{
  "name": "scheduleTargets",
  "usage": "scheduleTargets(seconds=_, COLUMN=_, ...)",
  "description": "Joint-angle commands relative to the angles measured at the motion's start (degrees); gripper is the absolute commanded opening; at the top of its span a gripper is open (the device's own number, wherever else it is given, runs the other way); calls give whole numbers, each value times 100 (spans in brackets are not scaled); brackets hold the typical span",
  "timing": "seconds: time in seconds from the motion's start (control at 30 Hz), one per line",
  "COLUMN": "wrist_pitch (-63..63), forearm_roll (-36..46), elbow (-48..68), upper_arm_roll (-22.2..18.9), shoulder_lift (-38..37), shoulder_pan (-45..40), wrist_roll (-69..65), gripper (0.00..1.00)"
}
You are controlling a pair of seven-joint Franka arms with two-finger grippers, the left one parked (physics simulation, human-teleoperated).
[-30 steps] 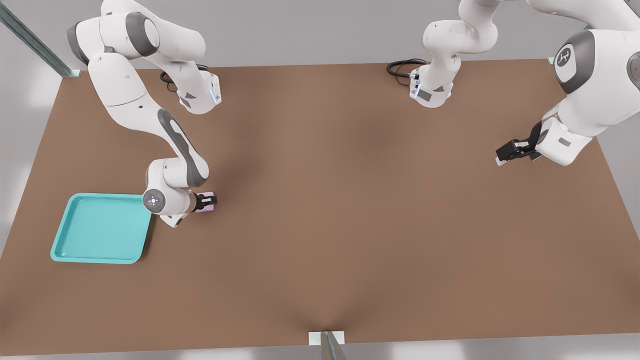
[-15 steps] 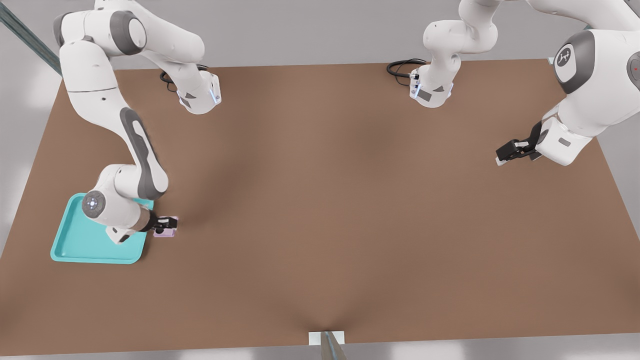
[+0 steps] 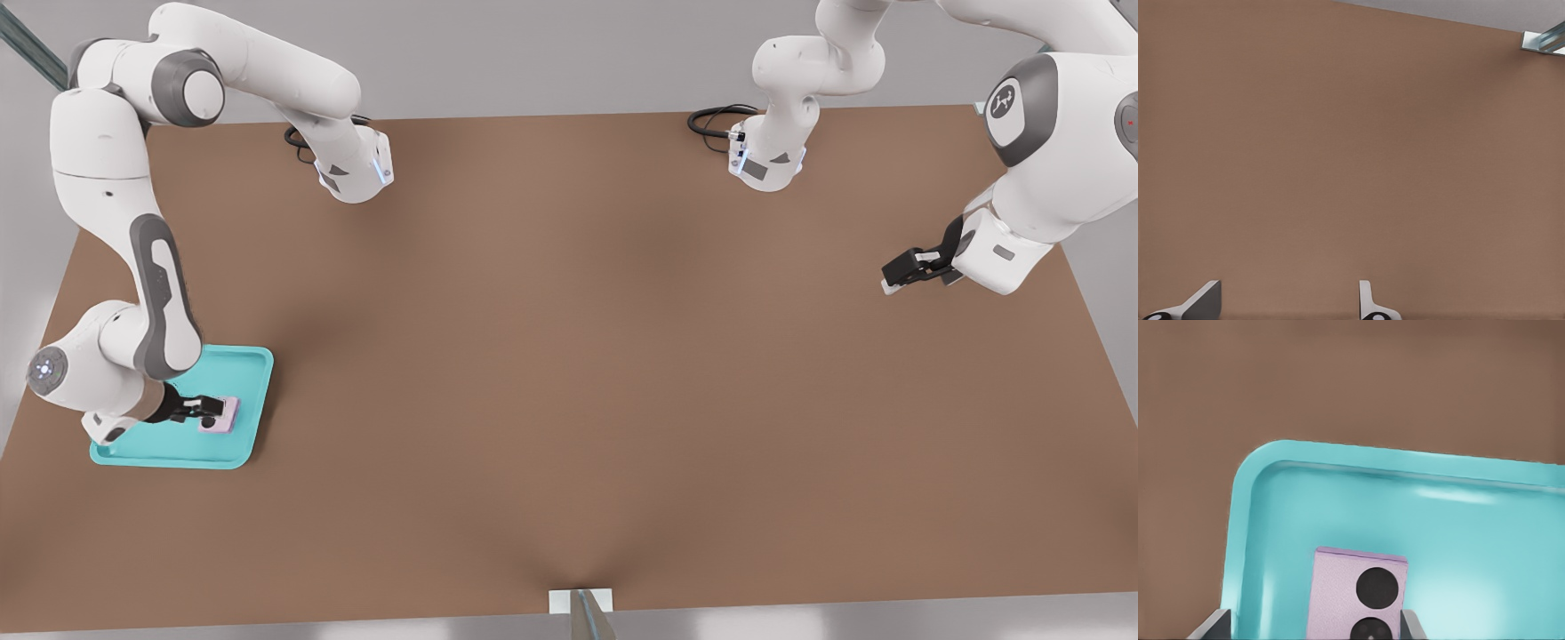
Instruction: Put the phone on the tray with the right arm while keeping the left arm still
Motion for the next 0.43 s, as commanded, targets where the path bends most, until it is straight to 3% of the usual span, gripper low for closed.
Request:
scheduleTargets(seconds=0.0, wrist_pitch=-2360, forearm_roll=-150, elbow=1259, upper_arm_roll=52, shoulder_lift=-154, shoulder_pan=479, wrist_roll=-765, gripper=95)
scheduleTargets(seconds=0.1, wrist_pitch=-3548, forearm_roll=-362, elbow=1533, upper_arm_roll=263, shoulder_lift=-1630, shoulder_pan=1877, wrist_roll=1784, gripper=99)
scheduleTargets(seconds=0.17, wrist_pitch=-3522, forearm_roll=-344, elbow=1199, upper_arm_roll=676, shoulder_lift=-2290, shoulder_pan=1868, wrist_roll=2558, gripper=100)
scheduleTargets(seconds=0.2, wrist_pitch=-3714, forearm_roll=-309, elbow=1252, upper_arm_roll=484, shoulder_lift=-2412, shoulder_pan=2078, wrist_roll=2559, gripper=100)
scheduleTargets(seconds=0.27, wrist_pitch=-3732, forearm_roll=-177, elbow=1235, upper_arm_roll=-343, shoulder_lift=-2518, shoulder_pan=2773, wrist_roll=2602, gripper=100)
scheduleTargets(seconds=0.33, wrist_pitch=-3478, forearm_roll=-195, elbow=602, upper_arm_roll=-422, shoulder_lift=-2887, shoulder_pan=2782, wrist_roll=2638, gripper=100)
scheduleTargets(seconds=0.37, wrist_pitch=-3425, forearm_roll=-186, elbow=505, upper_arm_roll=-842, shoulder_lift=-2940, shoulder_pan=3185, wrist_roll=2638, gripper=100)
scheduleTargets(seconds=0.4, wrist_pitch=-3433, forearm_roll=-186, elbow=514, upper_arm_roll=-879, shoulder_lift=-2931, shoulder_pan=3239, wrist_roll=2629, gripper=100)
